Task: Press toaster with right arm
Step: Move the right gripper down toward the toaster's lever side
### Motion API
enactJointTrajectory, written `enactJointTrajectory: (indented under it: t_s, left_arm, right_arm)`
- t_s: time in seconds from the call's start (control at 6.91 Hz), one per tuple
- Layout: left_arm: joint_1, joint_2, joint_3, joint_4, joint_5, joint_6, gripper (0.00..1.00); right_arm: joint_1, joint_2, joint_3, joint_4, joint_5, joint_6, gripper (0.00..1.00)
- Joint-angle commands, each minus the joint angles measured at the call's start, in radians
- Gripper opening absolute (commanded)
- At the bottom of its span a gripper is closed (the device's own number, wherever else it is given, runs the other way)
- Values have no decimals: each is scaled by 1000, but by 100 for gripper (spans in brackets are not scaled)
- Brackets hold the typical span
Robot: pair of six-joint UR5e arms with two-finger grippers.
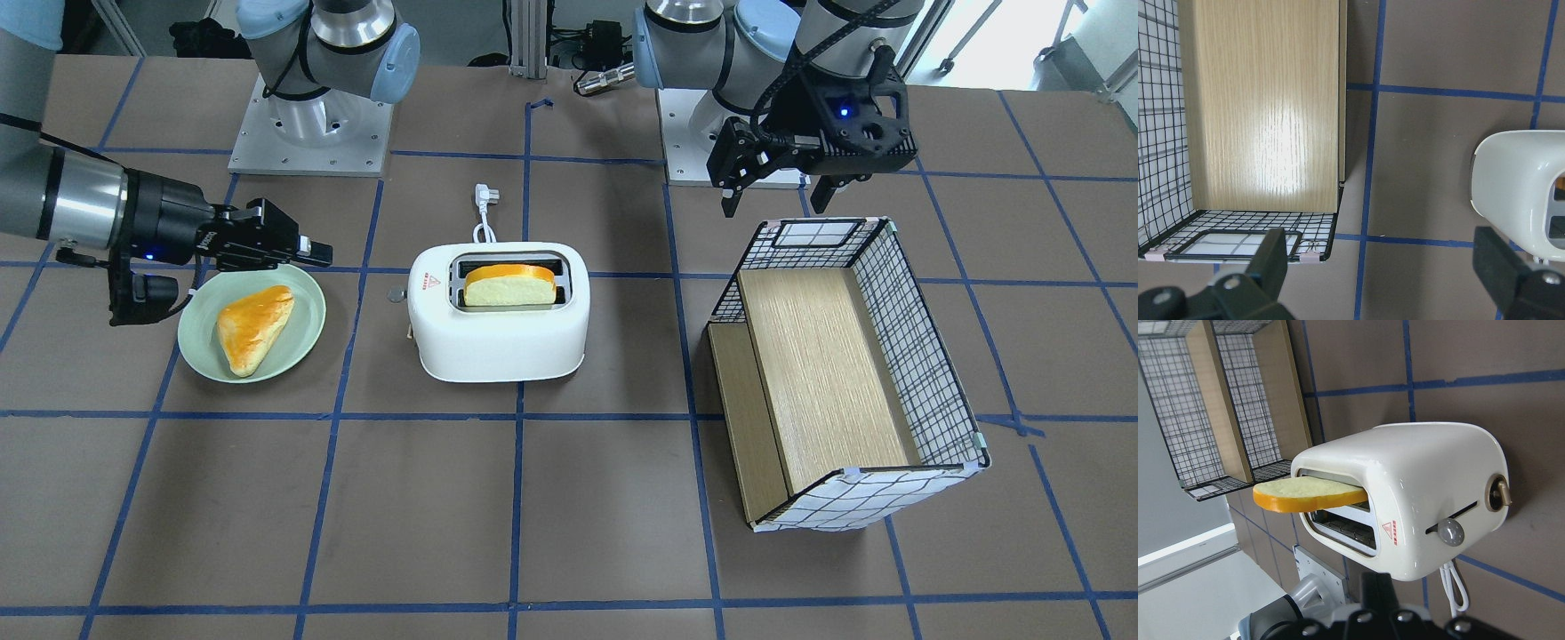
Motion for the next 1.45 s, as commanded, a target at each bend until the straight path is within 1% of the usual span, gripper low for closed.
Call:
enactJointTrajectory:
  t_s: [0.0, 0.14, 0.43, 0.58, 1.01, 1.3]
  left_arm:
    - [0, 0, 0, 0, 0, 0, 100]
    - [0, 0, 0, 0, 0, 0, 100]
    - [0, 0, 0, 0, -2, 0, 100]
    - [0, 0, 0, 0, 0, 0, 100]
    - [0, 0, 0, 0, 0, 0, 100]
    - [0, 0, 0, 0, 0, 0, 100]
  right_arm:
    - [1, 15, 163, -163, 84, -21, 0]
    - [1, 18, 212, -236, 84, -19, 0]
    - [2, 31, 223, -254, 87, -18, 0]
    - [5, 34, 226, -262, 116, -19, 0]
    - [9, 37, 252, -309, 116, -22, 0]
    - [12, 38, 256, -318, 115, -22, 0]
